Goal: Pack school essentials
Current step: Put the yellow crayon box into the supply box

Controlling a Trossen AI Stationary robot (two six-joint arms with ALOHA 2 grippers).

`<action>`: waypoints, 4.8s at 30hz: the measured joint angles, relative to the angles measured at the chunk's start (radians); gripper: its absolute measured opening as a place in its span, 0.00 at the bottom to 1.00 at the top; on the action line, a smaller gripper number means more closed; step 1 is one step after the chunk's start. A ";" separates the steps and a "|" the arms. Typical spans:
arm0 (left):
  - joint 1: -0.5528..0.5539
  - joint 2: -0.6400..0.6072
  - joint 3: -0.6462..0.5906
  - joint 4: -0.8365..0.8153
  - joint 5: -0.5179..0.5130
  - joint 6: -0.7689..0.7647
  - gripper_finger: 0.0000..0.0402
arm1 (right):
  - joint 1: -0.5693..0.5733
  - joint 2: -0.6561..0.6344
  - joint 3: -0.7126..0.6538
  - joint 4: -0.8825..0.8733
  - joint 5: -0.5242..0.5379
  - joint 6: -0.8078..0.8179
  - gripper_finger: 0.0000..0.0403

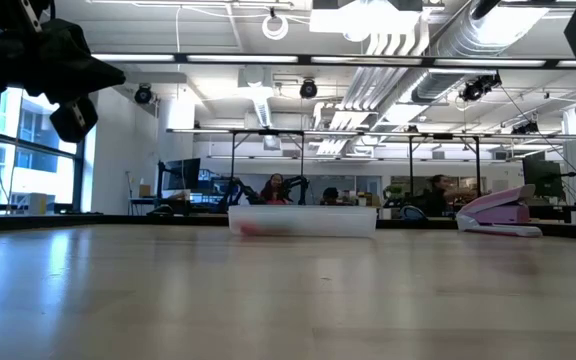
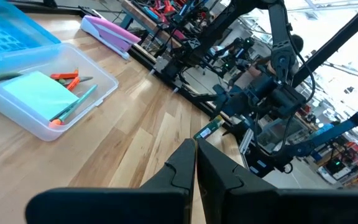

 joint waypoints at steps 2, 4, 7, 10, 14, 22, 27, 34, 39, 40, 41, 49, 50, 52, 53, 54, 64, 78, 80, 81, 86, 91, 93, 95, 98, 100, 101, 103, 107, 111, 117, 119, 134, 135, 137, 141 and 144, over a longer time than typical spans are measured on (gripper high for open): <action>0.000 0.000 0.000 0.000 0.001 0.018 0.01 | 0.000 0.000 0.000 0.001 0.001 0.008 0.58; 0.000 0.000 0.000 0.000 0.001 0.027 0.01 | 0.000 0.000 0.000 0.002 0.001 0.014 0.52; 0.000 0.000 0.000 -0.001 0.001 0.027 0.01 | 0.000 0.000 0.000 0.004 0.001 0.030 0.43; 0.000 0.000 0.000 -0.007 0.001 0.029 0.01 | 0.000 0.000 0.000 0.010 0.001 0.038 0.35; 0.000 0.000 0.000 -0.021 -0.001 0.045 0.05 | 0.000 0.000 0.000 0.061 0.002 0.038 0.27; 0.000 0.001 0.000 -0.063 -0.006 0.045 0.23 | -0.032 0.000 0.000 0.205 0.022 0.064 0.21; 0.000 0.001 0.000 -0.063 -0.013 -0.007 0.34 | -0.077 0.000 0.000 0.354 0.064 0.059 0.21; 0.000 0.000 0.000 -0.059 0.021 -0.094 0.38 | -0.198 0.000 0.000 0.673 0.107 -0.046 0.21; 0.000 0.000 0.000 -0.059 0.147 -0.095 0.37 | -0.309 0.000 0.000 0.836 0.110 -0.128 0.21; 0.000 0.000 0.000 -0.059 0.165 -0.096 0.37 | -0.328 0.000 0.000 0.867 0.110 -0.143 0.21; 0.000 0.000 0.000 -0.059 0.178 -0.096 0.37 | -0.347 0.000 0.000 0.900 0.111 -0.158 0.21; 0.000 0.000 0.000 -0.025 0.267 -0.066 0.45 | -0.481 0.000 0.000 1.081 0.074 -0.240 0.21; 0.000 0.000 0.000 -0.012 0.271 -0.064 0.47 | -0.494 0.000 0.000 1.095 0.064 -0.247 0.21; 0.000 0.000 0.000 0.018 0.272 -0.069 0.51 | -0.521 0.000 0.006 1.100 0.043 -0.252 0.21; 0.000 0.000 0.000 0.031 0.268 -0.078 0.54 | -0.532 0.000 0.009 1.100 0.032 -0.260 0.21; 0.000 0.000 0.000 0.043 0.260 -0.092 0.56 | -0.543 0.000 0.015 1.098 0.016 -0.271 0.21; 0.000 0.034 0.000 0.174 0.129 -0.233 0.63 | -0.678 -0.001 0.090 1.060 -0.182 -0.381 0.21; 0.001 0.404 0.086 0.362 0.061 -0.254 0.63 | -0.827 -0.001 0.108 1.015 -0.462 -0.390 0.21; 0.007 0.465 0.120 0.364 0.061 -0.227 0.63 | -0.837 -0.001 0.108 1.000 -0.470 -0.396 0.21; 0.012 0.495 0.139 0.362 0.062 -0.221 0.63 | -0.841 -0.001 0.108 0.988 -0.471 -0.404 0.21; 0.047 0.631 0.217 0.362 0.077 -0.219 0.63 | -0.854 -0.001 0.108 0.982 -0.523 -0.438 0.21; 0.081 0.735 0.290 0.372 0.170 -0.209 0.63 | -0.854 -0.001 0.108 0.978 -0.538 -0.455 0.21; 0.087 0.773 0.317 0.372 0.185 -0.202 0.63 | -0.854 -0.001 0.108 0.978 -0.552 -0.468 0.21; 0.094 0.808 0.343 0.375 0.210 -0.198 0.63 | -0.853 -0.001 0.108 0.978 -0.567 -0.472 0.21; 0.103 0.859 0.375 0.398 0.272 -0.198 0.63 | -0.853 -0.001 0.108 0.978 -0.589 -0.477 0.21; 0.107 0.894 0.399 0.406 0.311 -0.198 0.63 | -0.854 -0.001 0.108 0.978 -0.598 -0.487 0.21; 0.109 0.910 0.410 0.406 0.325 -0.198 0.63 | -0.854 -0.001 0.108 0.978 -0.605 -0.487 0.21; 0.113 0.943 0.431 0.406 0.360 -0.198 0.63 | -0.854 -0.001 0.108 0.979 -0.609 -0.488 0.21; 0.114 1.000 0.465 0.406 0.422 -0.198 0.58 | -0.854 -0.001 0.108 0.979 -0.622 -0.489 0.21; 0.114 1.035 0.488 0.407 0.469 -0.198 0.48 | -0.853 -0.001 0.108 0.979 -0.640 -0.495 0.21; 0.114 1.044 0.491 0.406 0.470 -0.200 0.32 | -0.853 -0.001 0.108 0.979 -0.655 -0.521 0.21; 0.114 1.044 0.491 0.408 0.471 -0.218 0.28 | -0.853 -0.001 0.108 0.979 -0.657 -0.521 0.21; 0.116 1.044 0.491 0.432 0.506 -0.282 0.27 | -0.894 -0.015 0.109 0.976 -0.683 -0.539 0.36; 0.119 1.044 0.491 0.435 0.509 -0.289 0.27 | -0.907 -0.022 0.109 0.977 -0.701 -0.538 0.38; 0.125 1.044 0.491 0.436 0.521 -0.306 0.26 | -0.935 -0.041 0.109 0.975 -0.730 -0.525 0.43; 0.145 1.043 0.491 0.483 0.526 -0.329 0.26 | -0.978 -0.079 0.109 0.974 -0.742 -0.522 0.48; 0.166 1.043 0.491 0.511 0.497 -0.368 0.27 | -1.015 -0.103 0.109 0.933 -0.765 -0.547 0.49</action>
